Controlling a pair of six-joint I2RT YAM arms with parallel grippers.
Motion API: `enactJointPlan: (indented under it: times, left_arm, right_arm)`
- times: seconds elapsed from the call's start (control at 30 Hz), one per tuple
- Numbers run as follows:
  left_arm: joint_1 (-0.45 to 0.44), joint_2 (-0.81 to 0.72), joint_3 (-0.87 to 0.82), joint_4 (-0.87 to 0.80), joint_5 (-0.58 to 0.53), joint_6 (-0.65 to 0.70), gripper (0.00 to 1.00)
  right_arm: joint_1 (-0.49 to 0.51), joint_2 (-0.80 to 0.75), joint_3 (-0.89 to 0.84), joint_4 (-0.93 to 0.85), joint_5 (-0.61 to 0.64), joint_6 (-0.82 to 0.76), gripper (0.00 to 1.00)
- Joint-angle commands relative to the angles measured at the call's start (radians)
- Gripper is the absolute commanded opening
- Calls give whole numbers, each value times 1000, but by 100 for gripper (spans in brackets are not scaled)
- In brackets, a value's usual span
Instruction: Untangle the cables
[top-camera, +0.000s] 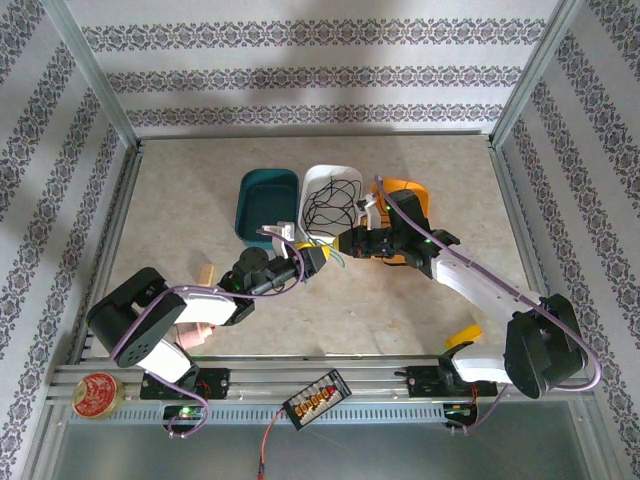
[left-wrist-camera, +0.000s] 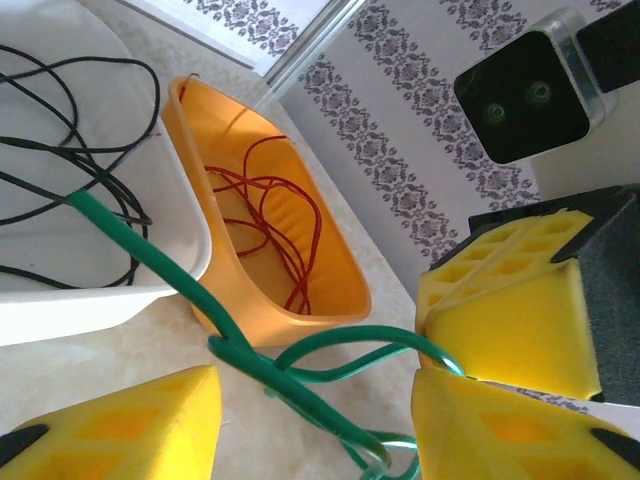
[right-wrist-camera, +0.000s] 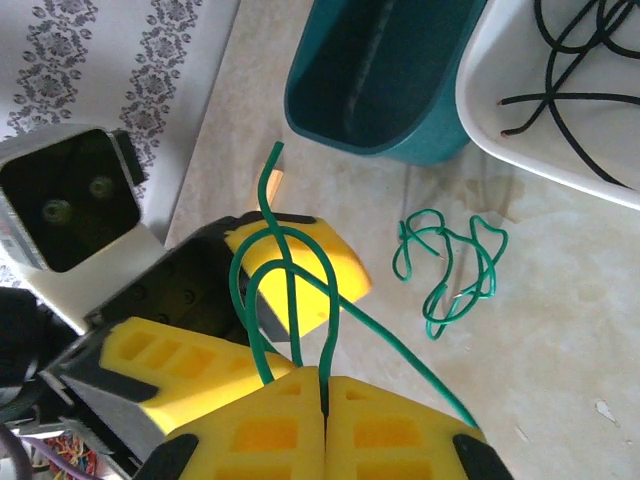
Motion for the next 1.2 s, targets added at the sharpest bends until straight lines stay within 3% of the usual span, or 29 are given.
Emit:
enactJointPlan:
  times: [0.0,0.23,0.6,0.87,1.0,1.17]
  left_arm:
    - [16,40,35,91,52,-43,46]
    - [29,82,42,110,5,-78,8]
    - [40,-44,-85,-43,-100,-52,3]
    - [46,-124,-154,-60,-156,-50,2]
    - [78,-175,-163,-57,-95,-57,2]
    - [125,-239,-96,-143,158,-44,1]
  right_arm:
    - [8,1,1,51,-39,29,0]
    - [4,-21,-10,70,-41,45,0]
    - [-148,-186,-68,68,160,67,0]
    - [-209,-305,-105,26,304,70,0]
    - [-217,-347,-113,-16,403,61,0]
    - [-214,-322,-97,-56,400,9,0]
